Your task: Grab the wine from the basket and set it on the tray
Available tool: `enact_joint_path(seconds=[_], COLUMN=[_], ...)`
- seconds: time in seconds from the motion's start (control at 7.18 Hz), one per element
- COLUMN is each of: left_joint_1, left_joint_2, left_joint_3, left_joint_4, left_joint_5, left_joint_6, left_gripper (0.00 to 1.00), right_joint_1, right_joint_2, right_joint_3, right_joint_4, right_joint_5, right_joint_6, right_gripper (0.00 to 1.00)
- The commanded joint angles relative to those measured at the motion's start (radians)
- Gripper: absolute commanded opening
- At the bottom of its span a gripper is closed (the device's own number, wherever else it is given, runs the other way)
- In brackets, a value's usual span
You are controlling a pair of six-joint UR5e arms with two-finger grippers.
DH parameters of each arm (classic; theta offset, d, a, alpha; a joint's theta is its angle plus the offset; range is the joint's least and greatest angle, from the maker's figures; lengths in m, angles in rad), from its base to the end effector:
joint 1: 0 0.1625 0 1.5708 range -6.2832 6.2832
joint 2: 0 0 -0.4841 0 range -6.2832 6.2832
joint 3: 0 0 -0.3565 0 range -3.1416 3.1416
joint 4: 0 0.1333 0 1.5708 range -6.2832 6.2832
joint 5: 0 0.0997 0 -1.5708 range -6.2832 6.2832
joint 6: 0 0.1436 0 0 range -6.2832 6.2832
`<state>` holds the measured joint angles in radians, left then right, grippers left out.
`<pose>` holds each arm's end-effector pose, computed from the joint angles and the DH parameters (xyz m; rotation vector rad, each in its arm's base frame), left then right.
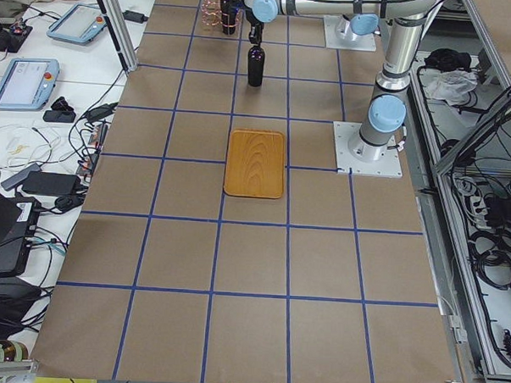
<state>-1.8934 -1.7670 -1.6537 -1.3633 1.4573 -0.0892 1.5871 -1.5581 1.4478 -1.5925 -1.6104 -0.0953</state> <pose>-0.3087 -0.4517 0.3897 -0.3480 -3.0219 -0.1420 0.1354 -0.4761 0.5567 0.1683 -3.0857 0.2017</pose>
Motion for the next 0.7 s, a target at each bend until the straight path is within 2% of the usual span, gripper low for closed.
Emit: enact_joint_path(seconds=[0.0,0.14,0.28,0.56], left_joint_1=[0.013,0.043,0.104,0.309], left_joint_2=[0.029,0.041,0.053,0.084], left_joint_3=[0.031,0.073,0.128,0.143], left_joint_4=[-0.051,-0.106,-0.165,-0.188], left_joint_5=[0.021,0.111,0.139,0.184], left_joint_6=[0.016,0.017,0.035,0.185], left_gripper=[0.00,0.00,0.00,0.00], right_joint_1=[0.001,0.001,0.001,0.001], right_joint_2=[0.000,0.000,0.000,0.000], right_joint_3=[0.000,0.000,0.000,0.003], right_joint_4=[-0.001,-0.001,0.000,-0.001], right_joint_5=[0.001,0.001,0.001,0.003], right_joint_6=[0.000,0.000,0.002,0.005], right_gripper=[1.00,1.00,1.00,1.00])
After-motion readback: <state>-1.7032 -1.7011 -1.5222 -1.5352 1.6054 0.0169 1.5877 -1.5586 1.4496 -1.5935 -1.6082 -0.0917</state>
